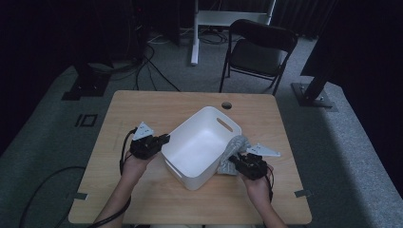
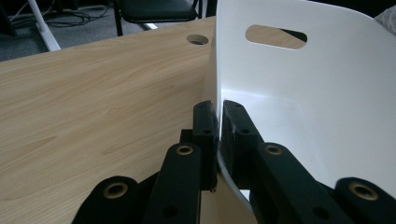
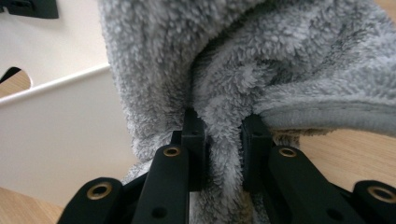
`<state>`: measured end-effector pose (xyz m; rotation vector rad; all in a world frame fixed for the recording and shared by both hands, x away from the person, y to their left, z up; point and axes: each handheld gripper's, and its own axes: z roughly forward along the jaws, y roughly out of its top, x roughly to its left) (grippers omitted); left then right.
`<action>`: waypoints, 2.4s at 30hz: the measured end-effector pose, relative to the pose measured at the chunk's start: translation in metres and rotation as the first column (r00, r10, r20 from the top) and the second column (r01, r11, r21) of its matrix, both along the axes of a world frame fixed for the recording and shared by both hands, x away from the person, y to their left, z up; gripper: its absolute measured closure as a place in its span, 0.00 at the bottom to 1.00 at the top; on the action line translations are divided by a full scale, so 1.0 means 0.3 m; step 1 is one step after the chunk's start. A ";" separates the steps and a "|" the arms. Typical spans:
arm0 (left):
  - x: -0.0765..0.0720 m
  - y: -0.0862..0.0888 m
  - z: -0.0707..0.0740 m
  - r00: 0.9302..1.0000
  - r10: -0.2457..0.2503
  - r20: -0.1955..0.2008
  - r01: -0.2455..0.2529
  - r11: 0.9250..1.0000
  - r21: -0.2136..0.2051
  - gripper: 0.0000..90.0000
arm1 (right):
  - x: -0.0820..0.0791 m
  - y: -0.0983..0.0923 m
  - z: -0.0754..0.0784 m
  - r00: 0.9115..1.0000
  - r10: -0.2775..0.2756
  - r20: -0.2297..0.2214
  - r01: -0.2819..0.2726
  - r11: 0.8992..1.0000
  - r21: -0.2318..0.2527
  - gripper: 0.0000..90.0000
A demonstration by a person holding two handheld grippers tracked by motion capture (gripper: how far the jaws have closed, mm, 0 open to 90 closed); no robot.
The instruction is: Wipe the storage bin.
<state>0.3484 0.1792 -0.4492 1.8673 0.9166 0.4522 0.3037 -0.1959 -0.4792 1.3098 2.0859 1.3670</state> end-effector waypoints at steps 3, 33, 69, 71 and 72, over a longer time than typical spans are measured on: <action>-0.001 0.000 0.000 1.000 0.000 0.001 0.000 1.000 0.001 0.94 | 0.007 -0.002 -0.009 1.000 0.001 -0.012 -0.001 1.000 0.000 0.85; -0.003 -0.008 0.001 1.000 0.006 0.012 -0.006 1.000 0.020 0.94 | 0.077 0.010 -0.160 0.985 -0.009 -0.170 -0.001 0.998 -0.056 0.84; -0.001 -0.025 -0.008 0.999 0.035 0.009 -0.035 0.999 -0.002 0.96 | -0.072 0.040 0.076 0.989 0.129 0.068 -0.130 0.992 0.000 0.84; 0.001 -0.023 -0.009 1.000 0.029 0.008 -0.029 1.000 -0.009 0.96 | -0.071 0.044 0.070 0.990 0.126 0.068 -0.126 0.992 -0.013 0.84; 0.001 -0.022 -0.009 1.000 0.026 0.005 -0.026 1.000 -0.012 0.96 | -0.070 0.046 0.067 0.990 0.125 0.067 -0.124 0.992 -0.014 0.84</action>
